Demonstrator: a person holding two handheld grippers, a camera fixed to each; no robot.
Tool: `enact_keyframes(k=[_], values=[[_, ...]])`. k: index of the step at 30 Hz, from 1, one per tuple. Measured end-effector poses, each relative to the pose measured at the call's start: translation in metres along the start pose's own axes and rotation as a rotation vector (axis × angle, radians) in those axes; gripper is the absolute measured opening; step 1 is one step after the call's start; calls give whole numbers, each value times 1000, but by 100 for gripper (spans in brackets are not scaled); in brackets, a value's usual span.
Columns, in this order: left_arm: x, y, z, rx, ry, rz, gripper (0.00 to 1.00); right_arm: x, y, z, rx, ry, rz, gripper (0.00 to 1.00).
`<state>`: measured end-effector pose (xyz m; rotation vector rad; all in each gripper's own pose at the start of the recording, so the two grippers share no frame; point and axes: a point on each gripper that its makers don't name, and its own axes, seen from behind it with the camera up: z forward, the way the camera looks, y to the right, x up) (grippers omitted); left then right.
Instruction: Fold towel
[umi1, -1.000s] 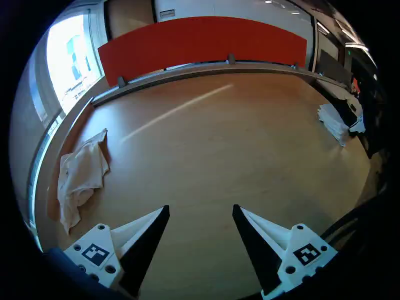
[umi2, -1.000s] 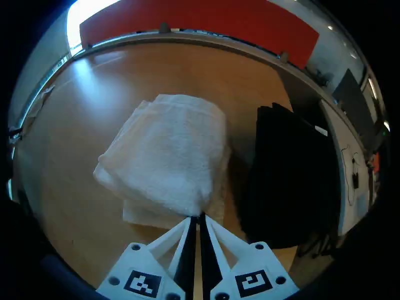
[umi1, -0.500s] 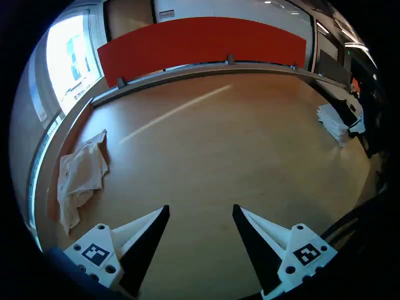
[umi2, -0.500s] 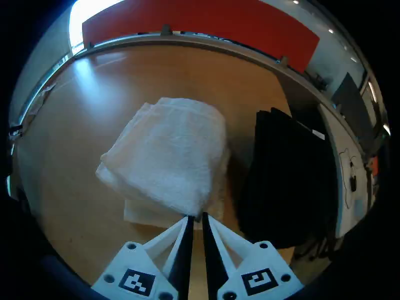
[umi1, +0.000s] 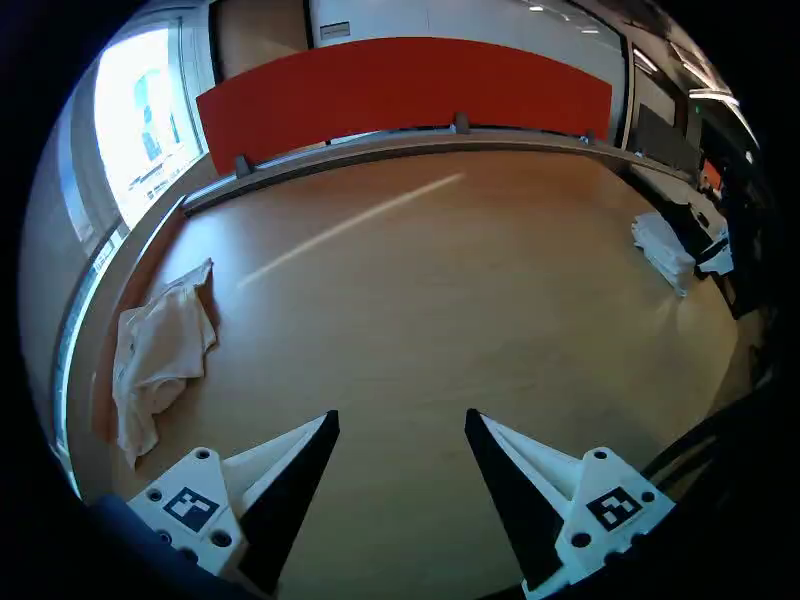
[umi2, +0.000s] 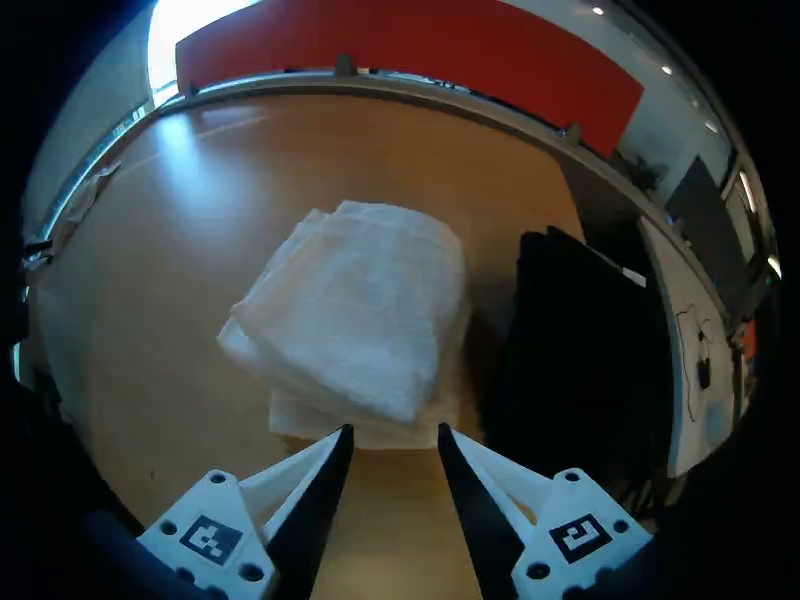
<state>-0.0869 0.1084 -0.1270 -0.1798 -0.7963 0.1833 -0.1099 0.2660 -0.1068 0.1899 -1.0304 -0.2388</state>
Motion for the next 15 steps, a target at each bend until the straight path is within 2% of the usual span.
enact_keyframes(k=[4,7,15], values=[[0,-2,-1,-1,6,-5,93,4,-4,-3,-5,16,6,70],[-1,-4,-2,-2,10,-8,93,6,-7,-5,-8,26,12,77],[0,-11,-4,-5,21,-17,94,17,-15,-12,-17,69,36,78]])
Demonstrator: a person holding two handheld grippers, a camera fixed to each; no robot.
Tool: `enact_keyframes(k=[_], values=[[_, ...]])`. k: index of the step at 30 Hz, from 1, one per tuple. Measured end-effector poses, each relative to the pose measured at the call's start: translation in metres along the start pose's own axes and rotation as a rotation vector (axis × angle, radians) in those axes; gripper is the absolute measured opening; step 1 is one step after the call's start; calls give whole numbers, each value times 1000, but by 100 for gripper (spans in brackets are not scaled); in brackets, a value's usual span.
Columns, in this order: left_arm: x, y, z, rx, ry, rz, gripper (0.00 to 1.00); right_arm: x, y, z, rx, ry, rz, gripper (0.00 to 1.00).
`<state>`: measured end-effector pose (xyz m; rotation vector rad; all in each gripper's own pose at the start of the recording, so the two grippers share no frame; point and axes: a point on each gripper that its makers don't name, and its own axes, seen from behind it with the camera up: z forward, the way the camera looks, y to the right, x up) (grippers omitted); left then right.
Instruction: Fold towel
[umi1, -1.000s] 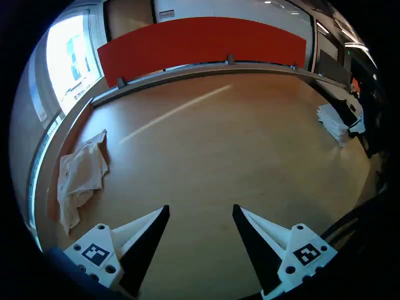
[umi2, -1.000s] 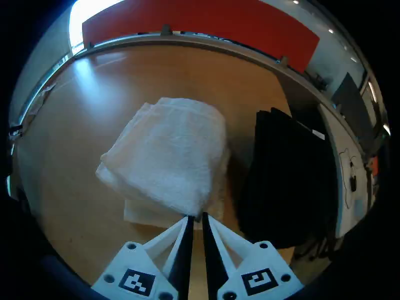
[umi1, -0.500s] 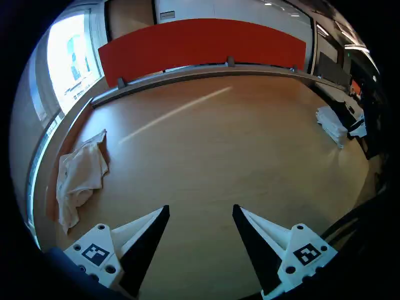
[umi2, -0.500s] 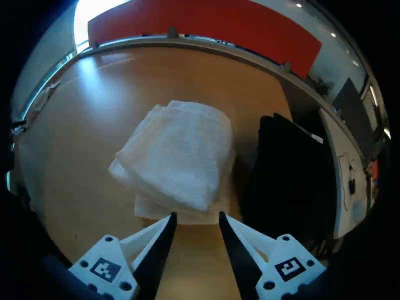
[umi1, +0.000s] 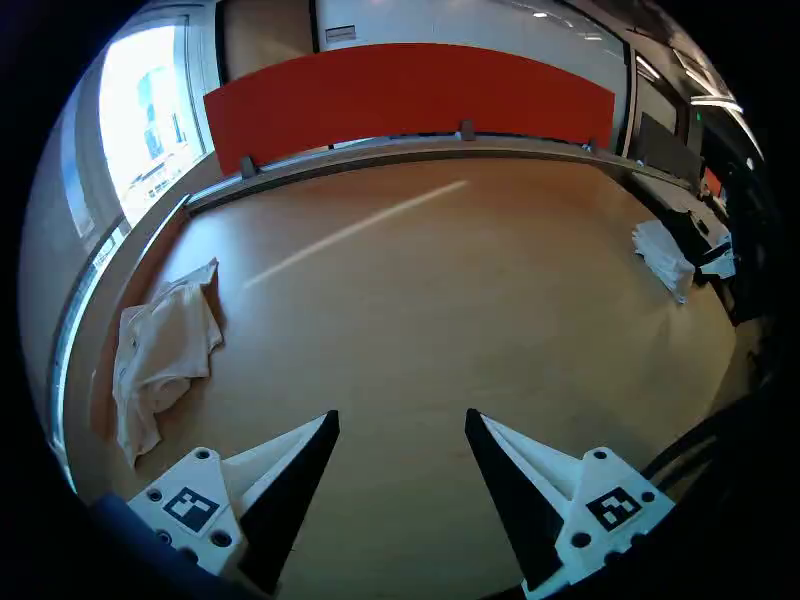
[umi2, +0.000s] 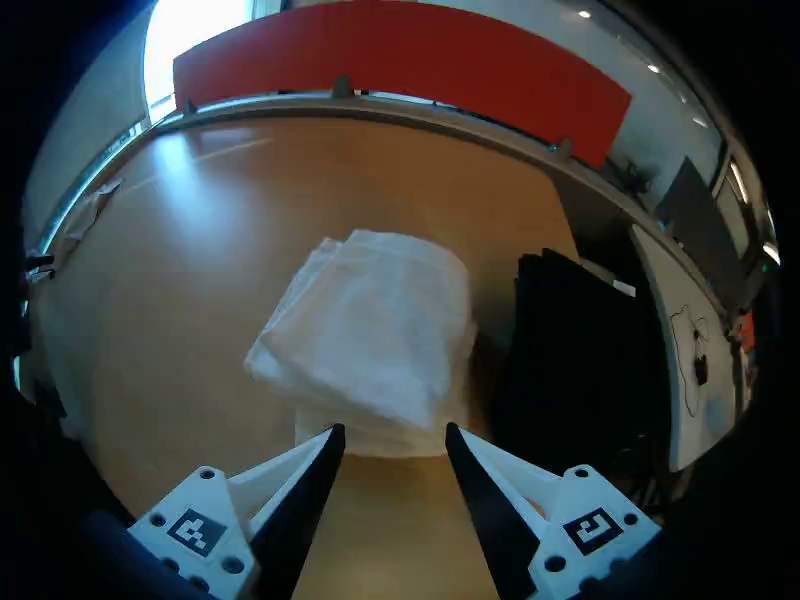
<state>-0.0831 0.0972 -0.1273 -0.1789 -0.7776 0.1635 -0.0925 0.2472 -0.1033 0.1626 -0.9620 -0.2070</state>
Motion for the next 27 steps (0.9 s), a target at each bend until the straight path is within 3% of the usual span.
enact_keyframes(k=[9,19,27], values=[[8,-10,-2,1,26,-14,93,25,-9,-12,-33,104,63,79],[17,-23,-2,10,54,-34,93,68,-14,-28,-72,315,197,79],[26,-33,2,24,81,-58,93,105,-15,-40,-106,479,244,80]])
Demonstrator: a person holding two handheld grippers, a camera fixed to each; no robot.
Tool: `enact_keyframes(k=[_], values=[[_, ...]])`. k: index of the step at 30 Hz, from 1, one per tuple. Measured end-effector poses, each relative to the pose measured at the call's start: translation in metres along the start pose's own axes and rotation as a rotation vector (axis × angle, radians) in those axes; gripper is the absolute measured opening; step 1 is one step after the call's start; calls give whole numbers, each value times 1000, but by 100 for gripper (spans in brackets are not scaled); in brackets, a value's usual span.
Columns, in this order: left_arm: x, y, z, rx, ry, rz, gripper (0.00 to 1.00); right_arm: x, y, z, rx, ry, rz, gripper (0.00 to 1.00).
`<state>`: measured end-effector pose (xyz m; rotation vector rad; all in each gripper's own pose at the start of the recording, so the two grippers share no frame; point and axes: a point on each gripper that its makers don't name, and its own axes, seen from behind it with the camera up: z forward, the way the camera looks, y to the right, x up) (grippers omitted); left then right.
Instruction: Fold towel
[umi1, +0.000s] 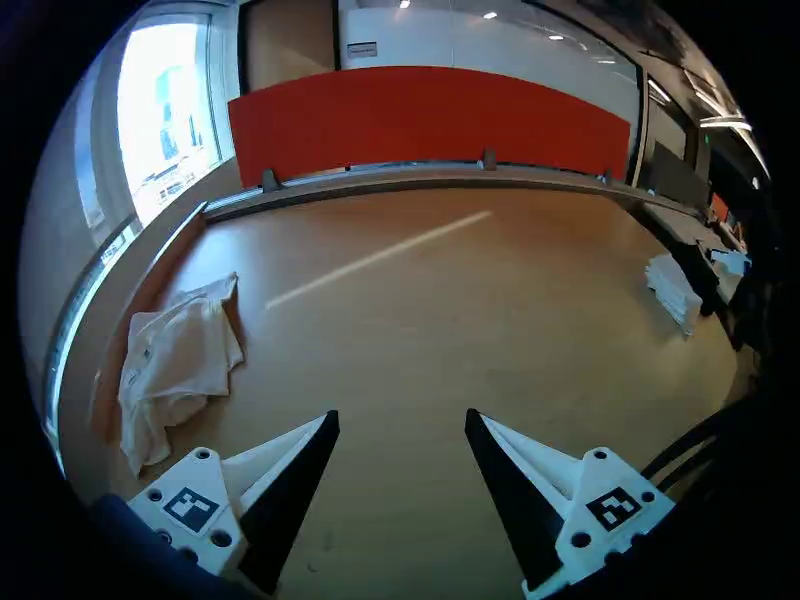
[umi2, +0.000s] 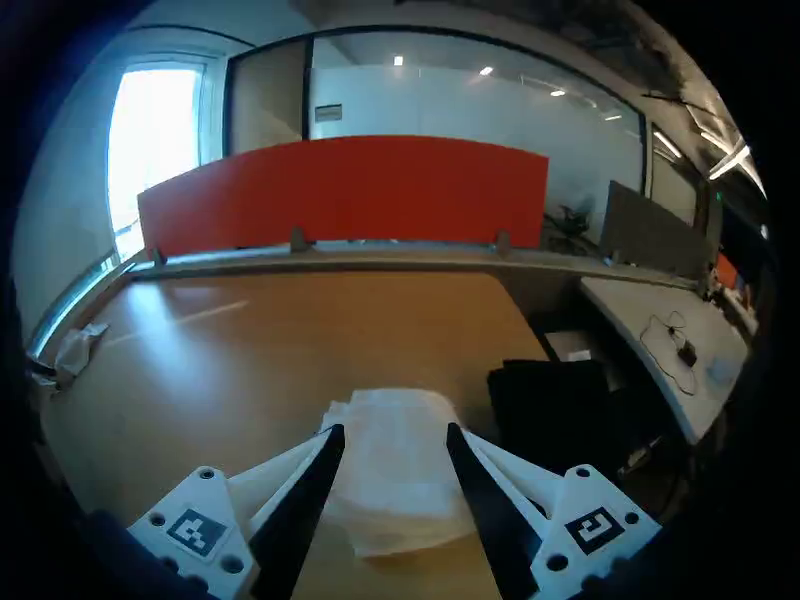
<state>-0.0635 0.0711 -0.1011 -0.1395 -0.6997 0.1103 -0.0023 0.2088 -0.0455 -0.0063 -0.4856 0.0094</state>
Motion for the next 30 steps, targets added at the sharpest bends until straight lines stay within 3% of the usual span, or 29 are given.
enact_keyframes(k=[3,15,24,30], values=[[5,-3,1,5,15,-9,93,12,-1,2,-18,55,4,88],[27,-18,6,37,80,-55,93,60,-6,1,-52,269,19,88],[49,-29,11,63,159,-88,93,84,-16,1,-55,340,24,89],[70,-39,13,83,236,-119,94,97,-34,2,-42,374,24,88]])
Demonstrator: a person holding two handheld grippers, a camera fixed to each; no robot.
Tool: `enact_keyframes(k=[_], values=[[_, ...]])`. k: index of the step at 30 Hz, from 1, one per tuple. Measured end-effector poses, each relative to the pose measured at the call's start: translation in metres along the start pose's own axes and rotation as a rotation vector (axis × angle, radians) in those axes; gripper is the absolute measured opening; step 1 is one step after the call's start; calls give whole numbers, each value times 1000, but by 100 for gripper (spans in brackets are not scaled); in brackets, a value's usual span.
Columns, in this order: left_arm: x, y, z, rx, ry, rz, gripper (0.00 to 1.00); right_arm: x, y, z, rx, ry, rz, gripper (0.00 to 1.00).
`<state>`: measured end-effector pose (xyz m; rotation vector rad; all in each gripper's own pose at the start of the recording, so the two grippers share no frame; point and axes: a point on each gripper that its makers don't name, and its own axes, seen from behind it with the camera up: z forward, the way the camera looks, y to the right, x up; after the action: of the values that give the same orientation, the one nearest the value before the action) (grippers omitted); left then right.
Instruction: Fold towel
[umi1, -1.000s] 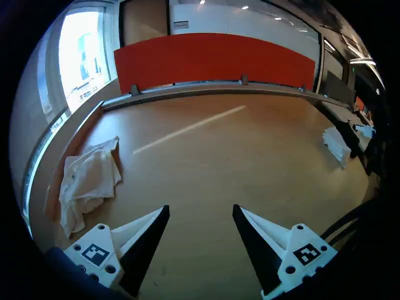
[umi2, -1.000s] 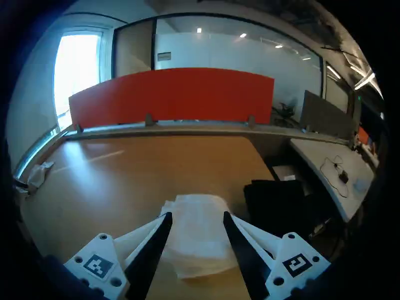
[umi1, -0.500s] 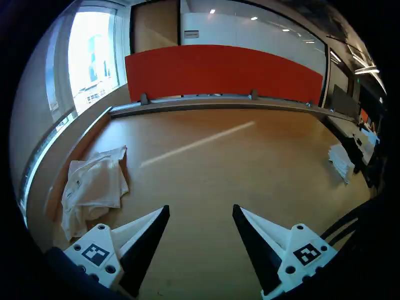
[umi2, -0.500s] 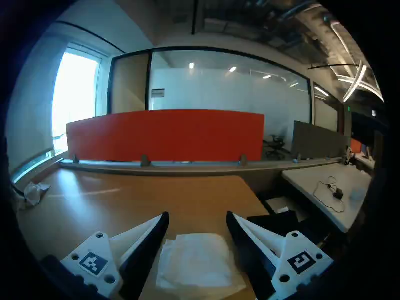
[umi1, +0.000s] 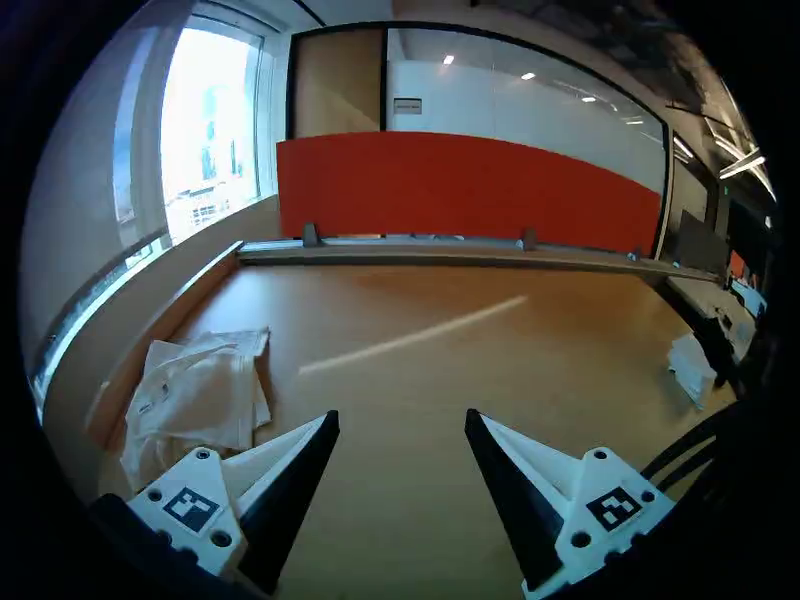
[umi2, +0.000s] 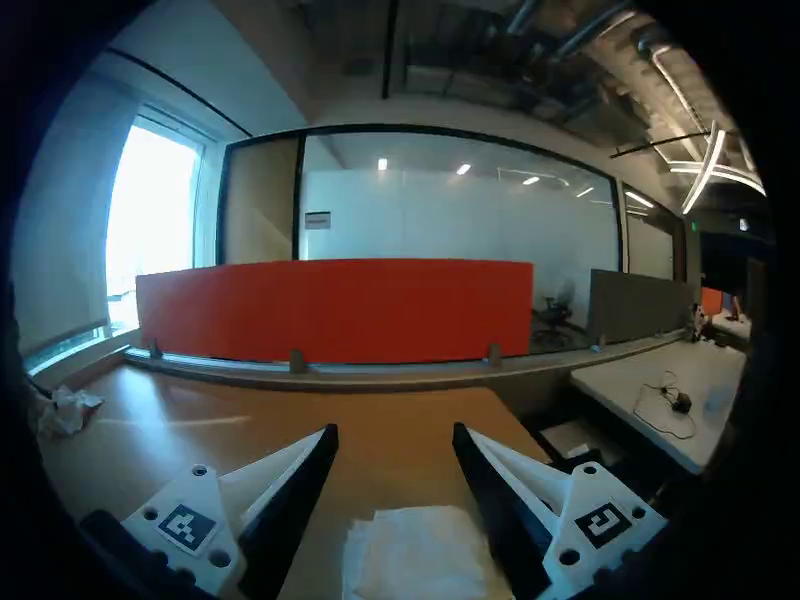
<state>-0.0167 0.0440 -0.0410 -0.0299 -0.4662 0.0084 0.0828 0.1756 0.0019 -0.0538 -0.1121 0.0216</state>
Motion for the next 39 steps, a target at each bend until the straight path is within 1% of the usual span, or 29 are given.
enact_keyframes(k=[6,9,15,19,25,30,33,39], values=[[22,-8,5,18,72,-9,94,10,-26,5,13,24,4,89],[29,-12,9,24,93,-17,94,15,-43,7,23,36,6,89],[40,-18,14,31,125,-31,94,24,-83,11,55,55,5,89],[46,-19,16,27,144,-28,94,27,-110,15,78,60,0,89],[55,-21,18,24,168,-28,94,33,-141,18,95,68,11,89],[63,-24,18,23,189,-32,94,32,-159,20,100,70,13,89],[67,-25,18,25,198,-33,93,32,-166,20,99,71,13,89],[68,-27,17,23,207,-28,94,28,-166,18,87,65,29,89]])
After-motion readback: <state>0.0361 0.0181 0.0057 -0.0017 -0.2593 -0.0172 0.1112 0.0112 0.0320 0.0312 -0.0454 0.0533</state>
